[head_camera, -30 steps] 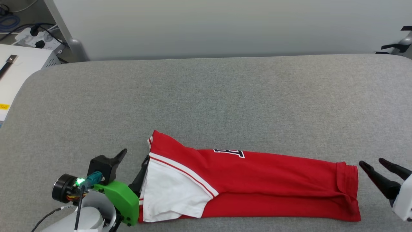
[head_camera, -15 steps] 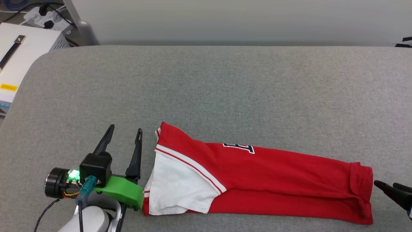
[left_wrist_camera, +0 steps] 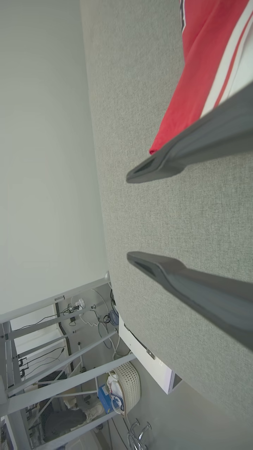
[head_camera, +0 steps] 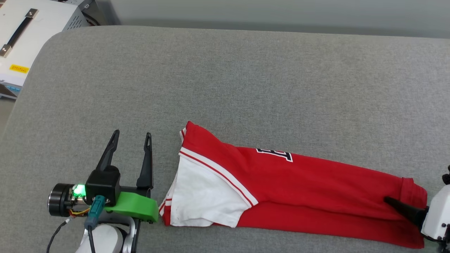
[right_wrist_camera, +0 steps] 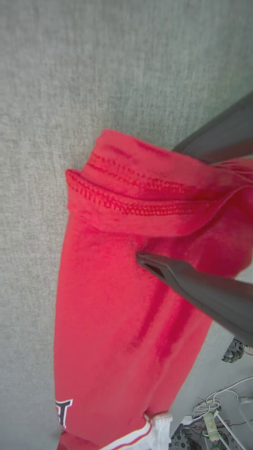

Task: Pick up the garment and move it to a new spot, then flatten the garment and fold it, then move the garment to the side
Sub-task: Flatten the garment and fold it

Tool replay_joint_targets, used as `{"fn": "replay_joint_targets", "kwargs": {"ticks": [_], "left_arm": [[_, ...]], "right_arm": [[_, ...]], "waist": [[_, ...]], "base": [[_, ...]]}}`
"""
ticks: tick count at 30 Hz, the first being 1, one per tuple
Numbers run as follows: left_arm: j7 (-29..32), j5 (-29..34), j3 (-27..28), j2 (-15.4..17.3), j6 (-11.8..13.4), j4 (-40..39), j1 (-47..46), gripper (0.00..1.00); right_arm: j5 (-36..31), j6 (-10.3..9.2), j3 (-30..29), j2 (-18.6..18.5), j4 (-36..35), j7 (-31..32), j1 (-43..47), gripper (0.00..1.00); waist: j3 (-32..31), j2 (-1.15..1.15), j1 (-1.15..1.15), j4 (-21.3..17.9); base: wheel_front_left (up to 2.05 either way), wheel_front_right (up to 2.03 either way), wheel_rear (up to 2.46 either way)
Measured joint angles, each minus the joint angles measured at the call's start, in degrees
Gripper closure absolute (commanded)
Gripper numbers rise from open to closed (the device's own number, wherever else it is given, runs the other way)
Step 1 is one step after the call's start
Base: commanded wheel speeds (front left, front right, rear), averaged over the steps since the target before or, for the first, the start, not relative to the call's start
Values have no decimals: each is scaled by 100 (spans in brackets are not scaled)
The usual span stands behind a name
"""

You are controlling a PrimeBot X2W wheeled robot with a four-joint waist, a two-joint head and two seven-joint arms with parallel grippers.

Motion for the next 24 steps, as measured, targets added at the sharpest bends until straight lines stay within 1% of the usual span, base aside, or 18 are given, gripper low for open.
{"fn": "replay_joint_targets", "kwargs": {"ticks": [8,9,10,11,12,18,22,24], "left_arm": [[0,613,699,-613,-412,-62,319,0],[0,670,798,-700,-461,-60,353,0],[0,722,901,-789,-515,-64,392,0],[0,771,977,-847,-564,-67,426,0],[0,836,1056,-907,-628,-68,467,0],[0,1165,1425,-1224,-936,-51,706,0],[0,1282,1586,-1401,-1128,-44,815,0],[0,1368,1663,-1450,-1206,-40,852,0]], "right_arm": [[-10,-4,425,34,69,-209,-152,0],[-12,-4,482,24,86,-231,-164,23],[-23,-4,524,13,97,-285,-170,56],[-36,-4,558,5,105,-343,-171,65],[-49,-4,597,-7,120,-403,-173,100],[-71,5,783,-111,285,-734,-181,100],[-81,10,769,-312,467,-924,-182,100],[-90,9,636,-457,655,-1058,-204,100]], "waist": [[-7,0,0,39],[-17,0,0,39],[-30,0,0,37],[-42,0,0,34],[-57,0,0,30],[-187,0,0,-1],[-290,0,0,-18],[-328,0,0,-39]], "base": [[0,0,0],[0,0,0],[0,0,0],[0,0,0],[0,0,0],[0,0,0],[0,0,0],[0,0,0]]}}
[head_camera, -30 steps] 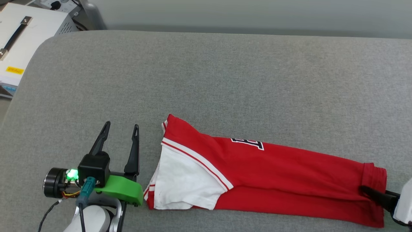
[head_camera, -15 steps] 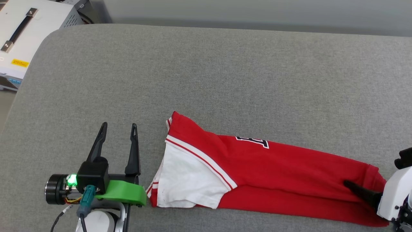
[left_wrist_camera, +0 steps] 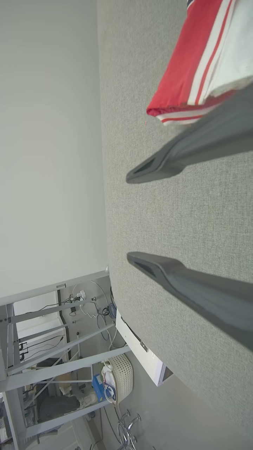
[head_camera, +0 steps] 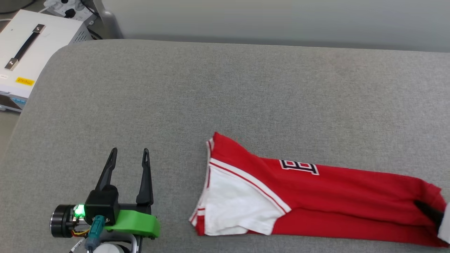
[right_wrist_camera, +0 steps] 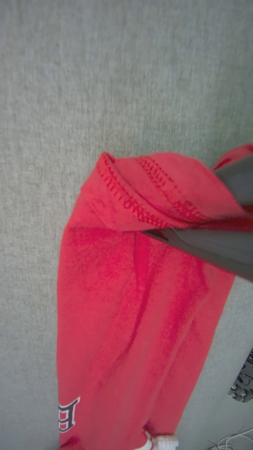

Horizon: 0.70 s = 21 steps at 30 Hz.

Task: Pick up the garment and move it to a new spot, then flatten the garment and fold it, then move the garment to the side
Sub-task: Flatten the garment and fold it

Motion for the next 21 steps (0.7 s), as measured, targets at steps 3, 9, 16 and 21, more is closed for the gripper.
{"fn": "replay_joint_targets", "kwargs": {"ticks": [3,9,16,21], "left_arm": [[0,121,69,-70,-101,38,48,0],[0,220,211,-145,-259,111,78,0],[0,314,318,-246,-389,142,226,0],[0,368,391,-270,-450,149,335,0]], "right_arm": [[-5,0,-142,-270,323,-64,-89,100],[-33,-1,-311,-534,804,-208,-208,100],[12,-5,-187,-659,606,-92,-180,100],[200,-5,-142,-657,-224,1,-79,100]], "waist": [[-64,0,0,-32],[-182,0,0,-67],[-361,0,0,-113],[-436,0,0,-184]], "base": [[0,0,0],[0,0,0],[0,0,0],[0,0,0]]}}
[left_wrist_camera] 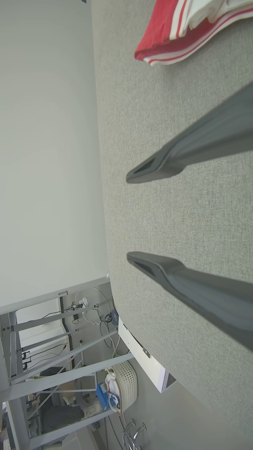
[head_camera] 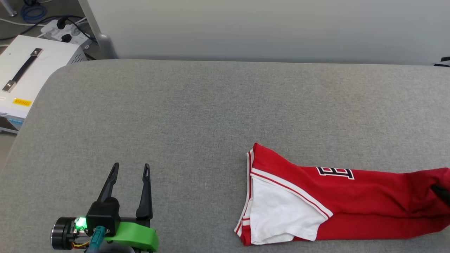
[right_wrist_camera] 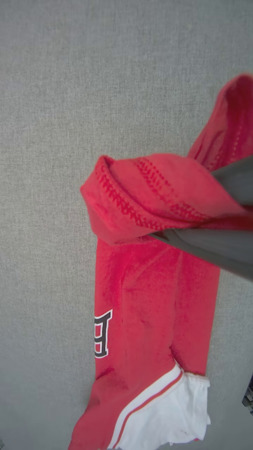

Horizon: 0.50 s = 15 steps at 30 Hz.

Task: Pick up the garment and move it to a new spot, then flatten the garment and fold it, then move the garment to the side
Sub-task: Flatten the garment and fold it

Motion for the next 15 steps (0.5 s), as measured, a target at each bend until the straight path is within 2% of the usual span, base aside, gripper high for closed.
{"fn": "replay_joint_targets", "kwargs": {"ticks": [3,7,15], "left_arm": [[0,29,20,-14,-31,-1,4,0],[0,43,29,-42,-76,16,4,0],[0,100,-49,-140,-202,104,-21,0]], "right_arm": [[97,0,24,41,-520,99,23,100],[96,0,127,287,-1081,253,24,100],[-577,-1,727,1217,-1370,666,-356,100]], "waist": [[-10,0,0,-17],[-10,0,0,6],[23,0,0,117]], "base": [[0,0,0],[0,0,0],[0,0,0]]}}
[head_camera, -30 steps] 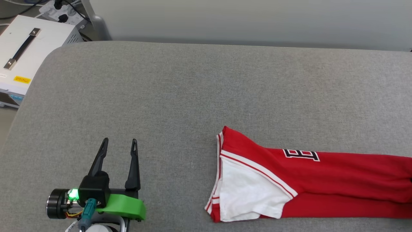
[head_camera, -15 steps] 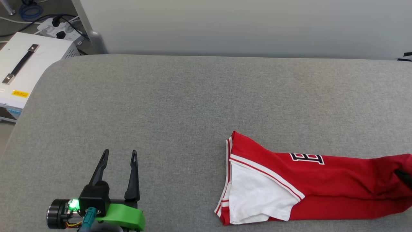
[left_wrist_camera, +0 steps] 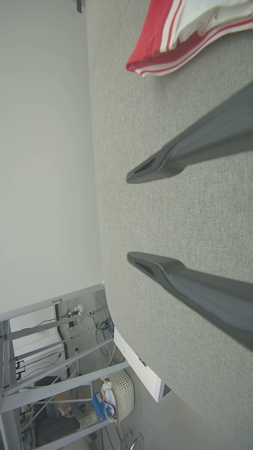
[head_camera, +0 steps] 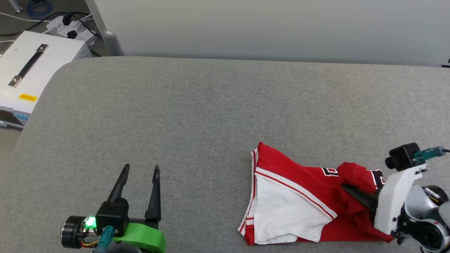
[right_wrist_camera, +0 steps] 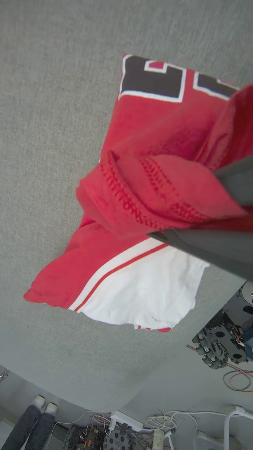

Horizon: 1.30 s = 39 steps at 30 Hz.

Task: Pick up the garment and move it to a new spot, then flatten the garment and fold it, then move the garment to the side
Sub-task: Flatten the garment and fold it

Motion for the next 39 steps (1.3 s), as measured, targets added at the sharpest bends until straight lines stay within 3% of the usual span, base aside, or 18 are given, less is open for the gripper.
{"fn": "replay_joint_targets", "kwargs": {"ticks": [10,22,24,25,26,27,33,39], "left_arm": [[0,41,-93,-40,-32,24,-53,0],[0,45,-143,-103,-32,34,-210,0],[0,55,-143,-118,-21,41,-217,0],[0,55,-140,-127,-14,43,-220,0],[0,55,-134,-135,-3,44,-221,0],[0,55,-127,-138,0,51,-221,0],[0,49,-62,-153,-1,60,-217,0],[0,49,13,-147,-12,51,-200,0]], "right_arm": [[-756,0,758,843,379,87,-828,100],[-1122,0,1357,1447,1761,-280,-1346,100],[-1117,0,1430,1472,1863,-437,-1367,65],[-1103,0,1457,1472,1867,-500,-1372,37],[-1110,0,1505,1457,1844,-600,-1376,37],[-1145,1,1561,1423,1772,-743,-1378,0],[-1282,0,1460,982,976,-1657,-1293,0],[-1596,1,648,779,338,-2395,-777,0]], "waist": [[139,0,0,217],[388,0,0,365],[406,0,0,365],[404,0,0,357],[399,0,0,342],[391,0,0,324],[265,0,0,195],[141,0,0,17]], "base": [[0,0,0],[0,0,0],[0,0,0],[0,0,0],[0,0,0],[0,0,0],[0,0,0],[0,0,0]]}}
